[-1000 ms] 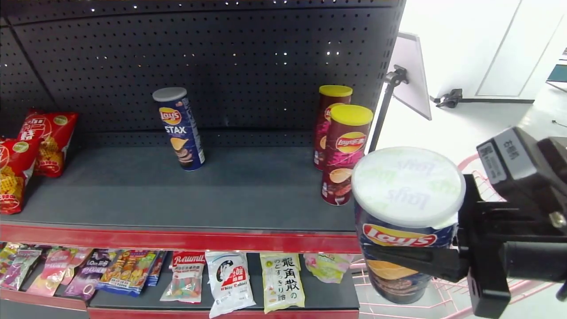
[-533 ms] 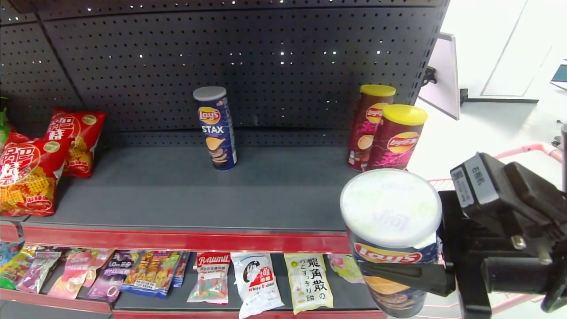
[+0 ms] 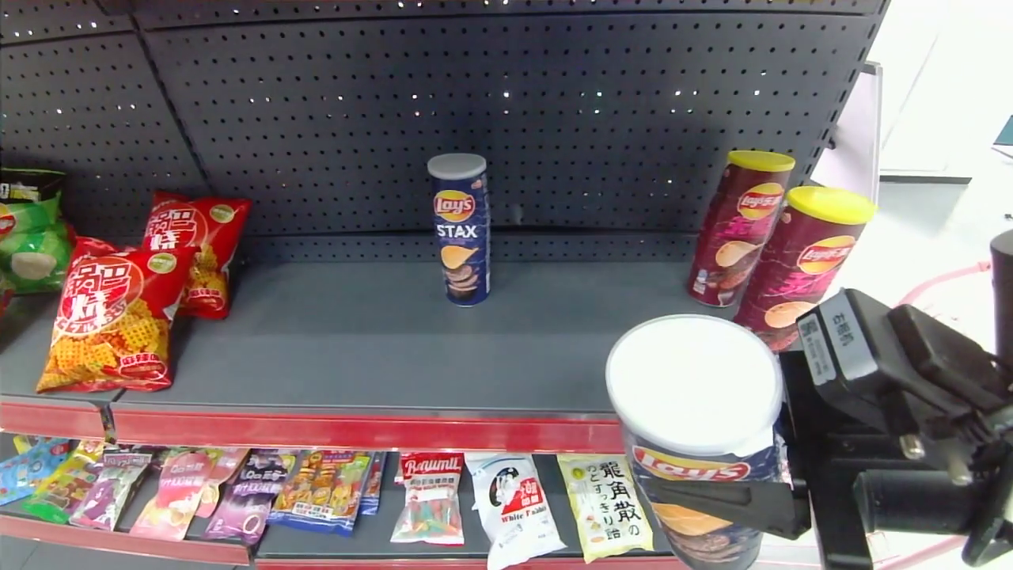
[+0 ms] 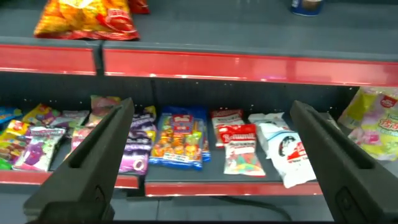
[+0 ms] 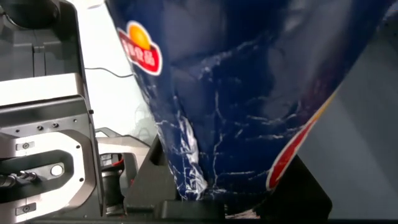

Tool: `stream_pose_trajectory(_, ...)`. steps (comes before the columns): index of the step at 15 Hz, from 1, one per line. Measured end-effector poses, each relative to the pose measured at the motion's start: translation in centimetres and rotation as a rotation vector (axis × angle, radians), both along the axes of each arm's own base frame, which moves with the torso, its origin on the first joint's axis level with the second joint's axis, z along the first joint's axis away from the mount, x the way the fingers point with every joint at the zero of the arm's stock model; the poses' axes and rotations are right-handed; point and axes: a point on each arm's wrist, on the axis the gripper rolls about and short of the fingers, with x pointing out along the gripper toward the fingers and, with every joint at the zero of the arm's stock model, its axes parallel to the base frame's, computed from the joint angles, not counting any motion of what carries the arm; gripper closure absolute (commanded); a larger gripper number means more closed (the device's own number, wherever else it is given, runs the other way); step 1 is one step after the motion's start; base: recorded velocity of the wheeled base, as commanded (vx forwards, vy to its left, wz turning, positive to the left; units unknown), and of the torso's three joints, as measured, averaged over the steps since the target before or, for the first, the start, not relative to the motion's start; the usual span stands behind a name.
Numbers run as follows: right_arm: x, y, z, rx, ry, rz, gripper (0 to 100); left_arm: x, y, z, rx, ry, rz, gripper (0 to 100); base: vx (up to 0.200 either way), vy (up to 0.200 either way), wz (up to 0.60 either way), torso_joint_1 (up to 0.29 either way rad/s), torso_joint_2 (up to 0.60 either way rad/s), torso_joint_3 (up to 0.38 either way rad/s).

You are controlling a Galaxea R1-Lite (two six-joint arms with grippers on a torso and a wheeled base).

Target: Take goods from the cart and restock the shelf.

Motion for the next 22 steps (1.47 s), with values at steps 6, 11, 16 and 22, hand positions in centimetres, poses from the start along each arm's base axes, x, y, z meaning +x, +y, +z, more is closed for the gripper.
stream_pose_trajectory(6,-0.1,-0.2,-0.1,-0.001,0.003,-0.002,100,0.0,0.0,-0.1,0.035,0.002,-0.002,0,0.0,0.0,0.0,0.0,0.0,0.0)
stream_pose_trajectory(11,-0.2,-0.3,-0.2,0.001,0.001,0.002,100,0.0,0.0,-0.1,0.034,0.002,-0.002,0,0.0,0.0,0.0,0.0,0.0,0.0)
stream_pose_trajectory(16,-0.4,-0.5,-1.2,0.021,-0.013,0.005,100,0.0,0.0,0.0,0.031,0.002,-0.002,0,0.12,0.0,0.0,-0.003,0.0,0.001)
stream_pose_trajectory(22,-0.6,-0.6,-1.4,0.017,-0.009,0.003,100,0.0,0.0,-0.1,0.034,0.002,-0.002,0,0.1,0.0,0.0,0.003,0.0,0.0)
